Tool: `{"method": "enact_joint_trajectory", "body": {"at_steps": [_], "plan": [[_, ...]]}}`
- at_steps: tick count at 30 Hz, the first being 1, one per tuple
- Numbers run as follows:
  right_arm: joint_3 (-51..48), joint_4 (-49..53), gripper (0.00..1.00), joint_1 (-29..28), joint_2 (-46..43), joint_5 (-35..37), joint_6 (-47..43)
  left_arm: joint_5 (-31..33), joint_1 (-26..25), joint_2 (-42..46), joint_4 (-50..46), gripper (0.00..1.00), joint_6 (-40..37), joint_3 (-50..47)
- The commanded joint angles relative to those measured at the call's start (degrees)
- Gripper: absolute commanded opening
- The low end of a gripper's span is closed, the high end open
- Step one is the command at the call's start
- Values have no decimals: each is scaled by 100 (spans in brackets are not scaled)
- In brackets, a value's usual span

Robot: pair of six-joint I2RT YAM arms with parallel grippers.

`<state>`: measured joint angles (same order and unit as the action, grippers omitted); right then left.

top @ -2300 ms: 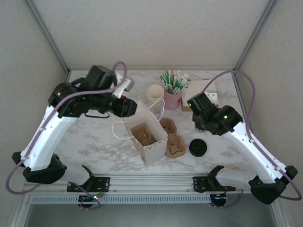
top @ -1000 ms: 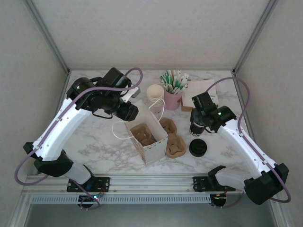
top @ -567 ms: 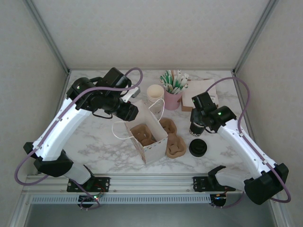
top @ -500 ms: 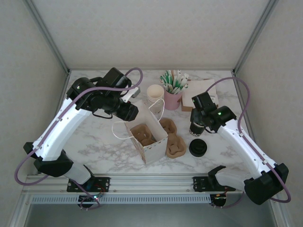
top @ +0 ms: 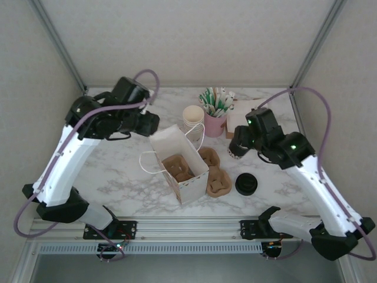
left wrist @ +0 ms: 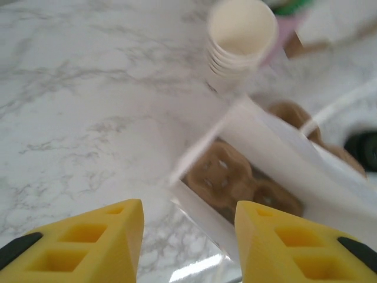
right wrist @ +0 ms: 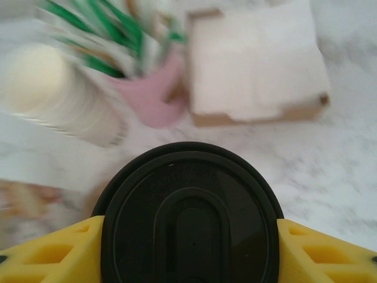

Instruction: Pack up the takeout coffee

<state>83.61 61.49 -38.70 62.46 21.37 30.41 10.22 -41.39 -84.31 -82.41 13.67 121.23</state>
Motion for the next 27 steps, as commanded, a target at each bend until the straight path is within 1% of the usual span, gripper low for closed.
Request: {"method": "enact_joint_trajectory", "body": {"at_steps": [1, 3, 6, 8, 9, 11, 15, 17, 18, 20, 21, 23, 24, 25, 27], "plan": [[1009, 487, 47, -825, 109, 388, -101, -20, 932, 601, 752, 45, 688, -494], [1717, 773, 47, -1481, 403, 926, -132, -452, 1426, 933, 1250, 46, 903, -1029], [2498, 1122, 47, -2231, 737, 1639, -175, -662, 2005, 1182, 1721, 46, 1296, -1752], [2750, 1130, 47, -2571, 804, 1953, -239, -1082, 2451, 1278, 2027, 46, 1589, -2282], [2818, 1089, 47, -2704, 799, 2032, -297, -1370, 2663, 1328, 2217, 45, 1760, -2650], [2932, 943, 46, -2947, 811, 2056, -425, -1898, 2932, 1382, 2641, 45, 2042, -3264], [3295, 445, 46, -3616, 1098, 2046, -909, -2633, 2947, 1307, 3273, 47, 2411, -4205], [3658, 304, 47, -3929, 1388, 2112, -1129, -2784, 2909, 1261, 3477, 47, 2463, -4514], [3830, 230, 47, -4017, 1558, 2144, -1237, -2739, 2894, 1238, 3508, 48, 2493, -4652], [4054, 89, 47, -4046, 1876, 2029, -1404, -2727, 2881, 1218, 3665, 48, 2512, -4874], [4268, 203, 47, -4050, 2081, 2046, -1450, -2706, 2873, 1199, 3717, 48, 2517, -4959], [4602, 437, 47, -4056, 2389, 2322, -1459, -2647, 2873, 1147, 3719, 48, 2480, -5057], [4574, 356, 48, -4052, 2471, 2483, -1524, -2664, 2871, 1128, 3755, 48, 2478, -5127], [4512, 271, 48, -4033, 2537, 2497, -1583, -2700, 2869, 1106, 3814, 48, 2478, -5172], [4541, 256, 48, -3935, 2778, 2127, -1535, -2762, 2851, 1059, 3861, 48, 2437, -5240]]}}
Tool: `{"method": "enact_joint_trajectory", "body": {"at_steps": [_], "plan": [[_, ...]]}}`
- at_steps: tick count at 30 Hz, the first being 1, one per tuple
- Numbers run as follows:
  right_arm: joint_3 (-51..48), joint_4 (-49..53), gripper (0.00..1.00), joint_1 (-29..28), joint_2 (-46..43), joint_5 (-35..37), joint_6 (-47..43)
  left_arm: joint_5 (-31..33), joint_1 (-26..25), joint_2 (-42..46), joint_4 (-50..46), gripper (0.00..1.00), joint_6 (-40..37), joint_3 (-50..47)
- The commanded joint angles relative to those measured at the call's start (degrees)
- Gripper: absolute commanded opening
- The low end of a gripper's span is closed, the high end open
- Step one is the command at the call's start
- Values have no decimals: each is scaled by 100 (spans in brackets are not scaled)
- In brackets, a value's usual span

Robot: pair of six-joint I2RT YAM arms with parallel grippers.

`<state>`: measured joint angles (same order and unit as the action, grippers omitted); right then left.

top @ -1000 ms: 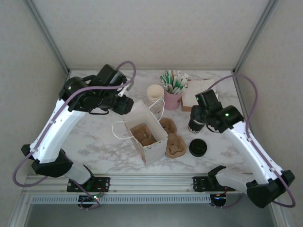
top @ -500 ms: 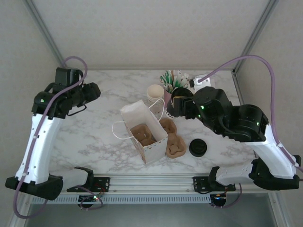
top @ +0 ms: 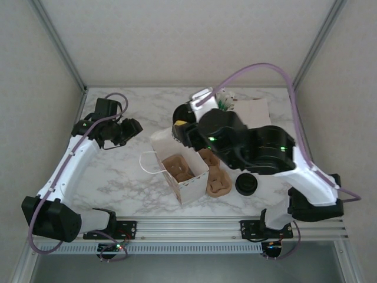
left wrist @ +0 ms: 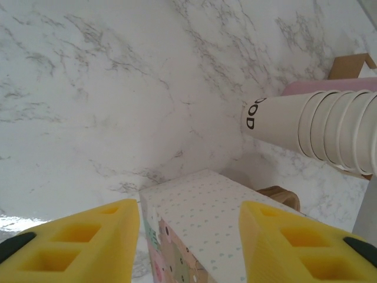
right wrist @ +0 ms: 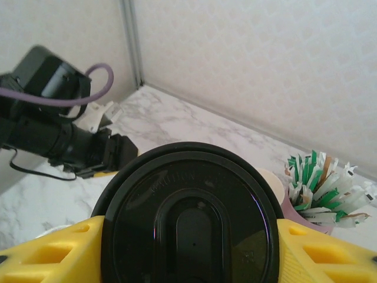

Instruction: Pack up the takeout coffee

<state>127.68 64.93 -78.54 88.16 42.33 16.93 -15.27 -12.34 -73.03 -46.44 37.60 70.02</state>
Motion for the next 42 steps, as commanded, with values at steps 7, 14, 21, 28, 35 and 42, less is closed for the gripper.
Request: {"method": "enact_joint_trajectory", "body": {"at_steps": [7, 14, 21, 28, 35, 42], "plan": [[953, 837, 47, 392, 1402, -947, 335, -204, -76, -141, 224, 49, -153, -182], [203, 1026, 47, 854, 1663, -1381, 746, -295, -76, -193, 240, 50, -271, -261], [-1025, 347, 47, 1014, 1490, -2052, 868, -438, -76, -211, 275, 50, -342, -311], [-1672, 78, 46, 1095, 1573, -2156, 1013, -464, -71, -245, 333, 51, -368, -366], [-2352, -690, 46, 1204, 1442, -1916, 957, -497, -76, -317, 396, 51, -376, -452], [-2911, -1404, 45, 1289, 1433, -1816, 714, -541, -73, -343, 468, 51, -350, -531]]}}
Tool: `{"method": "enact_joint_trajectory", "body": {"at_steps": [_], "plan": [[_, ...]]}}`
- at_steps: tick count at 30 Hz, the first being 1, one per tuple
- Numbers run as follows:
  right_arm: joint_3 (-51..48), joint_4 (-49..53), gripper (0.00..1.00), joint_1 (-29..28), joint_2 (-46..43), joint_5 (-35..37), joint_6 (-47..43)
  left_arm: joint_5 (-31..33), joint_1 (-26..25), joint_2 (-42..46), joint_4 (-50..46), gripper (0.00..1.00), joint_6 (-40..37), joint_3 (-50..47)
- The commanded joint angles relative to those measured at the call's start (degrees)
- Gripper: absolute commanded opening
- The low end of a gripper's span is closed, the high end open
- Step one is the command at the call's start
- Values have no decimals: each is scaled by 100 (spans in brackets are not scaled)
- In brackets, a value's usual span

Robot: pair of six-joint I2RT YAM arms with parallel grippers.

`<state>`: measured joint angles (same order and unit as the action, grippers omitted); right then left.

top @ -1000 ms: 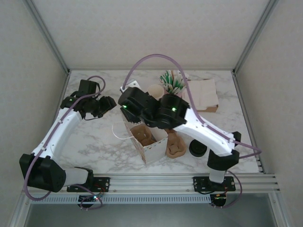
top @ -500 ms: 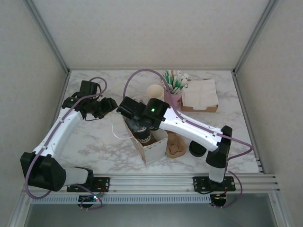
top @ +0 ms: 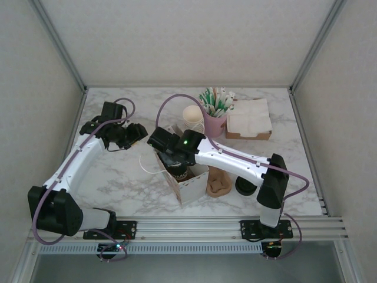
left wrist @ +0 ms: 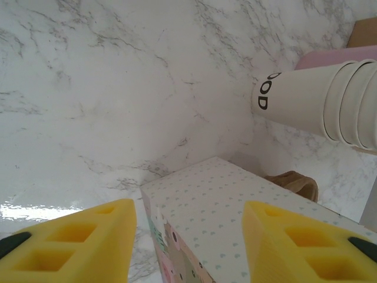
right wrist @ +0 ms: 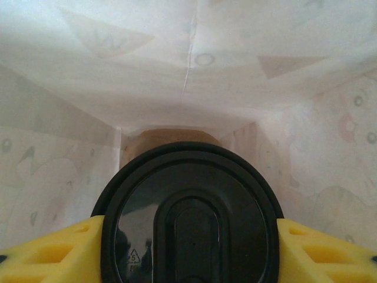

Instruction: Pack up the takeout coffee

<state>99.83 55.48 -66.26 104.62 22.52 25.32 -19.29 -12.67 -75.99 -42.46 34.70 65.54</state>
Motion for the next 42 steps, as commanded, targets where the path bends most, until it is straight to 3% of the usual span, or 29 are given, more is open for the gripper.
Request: {"method": "enact_joint_trajectory", "body": {"at_steps": [1, 7, 23, 35, 42], "plan": [[-143, -496, 45, 68, -183, 194, -147, -153, -43, -48, 74, 51, -53, -91], [-447, -853, 45, 71, -136, 231, -218, -194, -50, -82, 139, 51, -33, -155], [-1502, -678, 44, 69, 55, 130, 304, -130, -43, -48, 120, 51, -24, -173], [-1836, -302, 45, -176, 376, 131, 484, -60, -43, -23, 71, 51, -50, -155], [-1804, -515, 46, -165, 130, 57, 579, -45, -43, -5, 31, 51, -42, -112]]}}
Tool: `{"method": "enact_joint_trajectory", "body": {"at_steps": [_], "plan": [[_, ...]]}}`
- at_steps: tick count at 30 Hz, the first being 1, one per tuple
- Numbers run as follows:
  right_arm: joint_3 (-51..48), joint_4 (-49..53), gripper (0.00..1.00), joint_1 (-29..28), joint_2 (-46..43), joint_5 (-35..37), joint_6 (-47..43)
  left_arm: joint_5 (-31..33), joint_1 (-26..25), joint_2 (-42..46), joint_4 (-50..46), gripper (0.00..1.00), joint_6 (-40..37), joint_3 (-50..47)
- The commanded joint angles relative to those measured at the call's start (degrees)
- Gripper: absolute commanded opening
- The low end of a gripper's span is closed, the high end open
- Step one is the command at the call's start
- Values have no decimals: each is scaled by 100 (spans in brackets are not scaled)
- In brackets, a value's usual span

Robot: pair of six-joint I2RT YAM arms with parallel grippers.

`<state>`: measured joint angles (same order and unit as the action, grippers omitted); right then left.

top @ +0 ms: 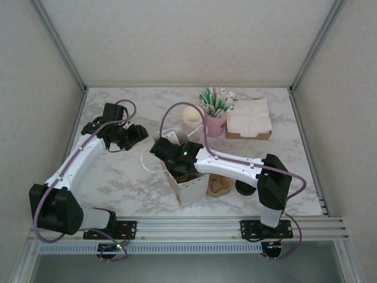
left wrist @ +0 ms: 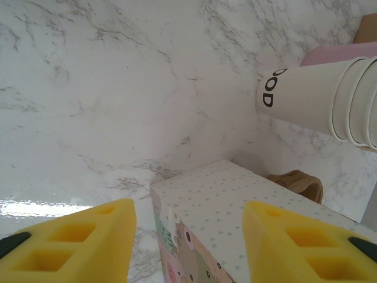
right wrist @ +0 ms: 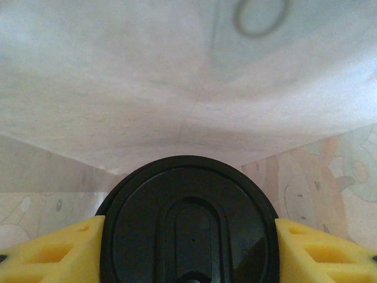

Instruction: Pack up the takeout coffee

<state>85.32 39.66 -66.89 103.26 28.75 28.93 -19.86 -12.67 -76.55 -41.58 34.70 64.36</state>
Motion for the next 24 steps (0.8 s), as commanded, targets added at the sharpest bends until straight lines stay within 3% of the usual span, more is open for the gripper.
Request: {"method": "enact_joint_trajectory", "body": {"at_steps": [1, 5, 13, 24], "plan": [[-266, 1106, 47, -102, 265, -545, 232, 15, -41, 54, -66, 51, -43, 7], [115, 1203, 53, -102, 257, -333, 186, 26, -42, 79, -81, 51, -33, 7], [1054, 1444, 76, -60, 100, 116, 57, 13, -43, 116, -115, 51, -24, 7], [2139, 1995, 78, -41, -33, 201, 96, 20, -48, 116, -144, 51, -32, 13]]}}
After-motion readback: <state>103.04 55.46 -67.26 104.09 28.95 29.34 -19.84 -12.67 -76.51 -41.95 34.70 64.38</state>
